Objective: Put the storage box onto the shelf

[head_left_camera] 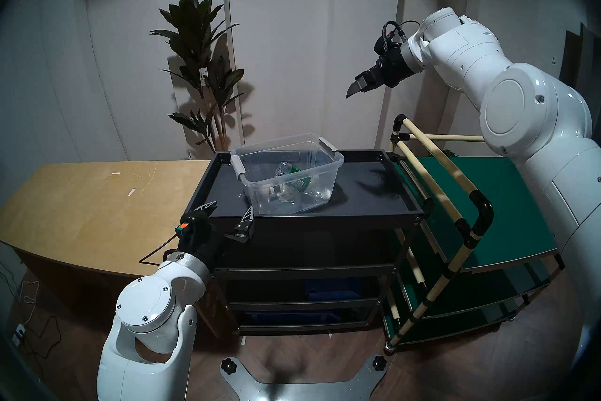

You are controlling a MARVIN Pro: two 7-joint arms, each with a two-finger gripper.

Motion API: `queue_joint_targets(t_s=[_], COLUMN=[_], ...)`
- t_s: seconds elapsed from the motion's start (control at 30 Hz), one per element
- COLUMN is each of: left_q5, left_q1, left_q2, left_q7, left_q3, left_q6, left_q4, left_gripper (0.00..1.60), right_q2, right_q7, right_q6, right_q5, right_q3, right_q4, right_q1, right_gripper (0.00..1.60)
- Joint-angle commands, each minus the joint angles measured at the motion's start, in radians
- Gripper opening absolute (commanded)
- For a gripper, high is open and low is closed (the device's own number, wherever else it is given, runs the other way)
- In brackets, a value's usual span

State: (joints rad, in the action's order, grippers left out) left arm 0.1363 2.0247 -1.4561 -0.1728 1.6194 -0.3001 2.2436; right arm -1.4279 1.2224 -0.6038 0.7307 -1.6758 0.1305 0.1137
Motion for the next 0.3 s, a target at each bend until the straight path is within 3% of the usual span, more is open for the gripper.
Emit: queue_joint_targets(t_s=[0.0, 0.27], left_q5=[0.001, 0.001], left_q1=[-0.009, -0.008], left_q2=[0.000, 0.000], left_q7=[-0.002, -0.001], left_q3=[-0.001, -0.001], left_q6=[0.006, 0.005], left_q4=[0.022, 0.020], left_gripper=[1.60, 1.60], right_q2=[0.028, 0.069], right_q7=[0.025, 0.042], right_q6=[0.029, 0.061], right_q5=[-0.045, -0.069], right_q3=[-0.047, -0.086], right_q4=[0.006, 0.000], right_q1=[-0.006, -0.030], right_gripper=[1.60, 1.60])
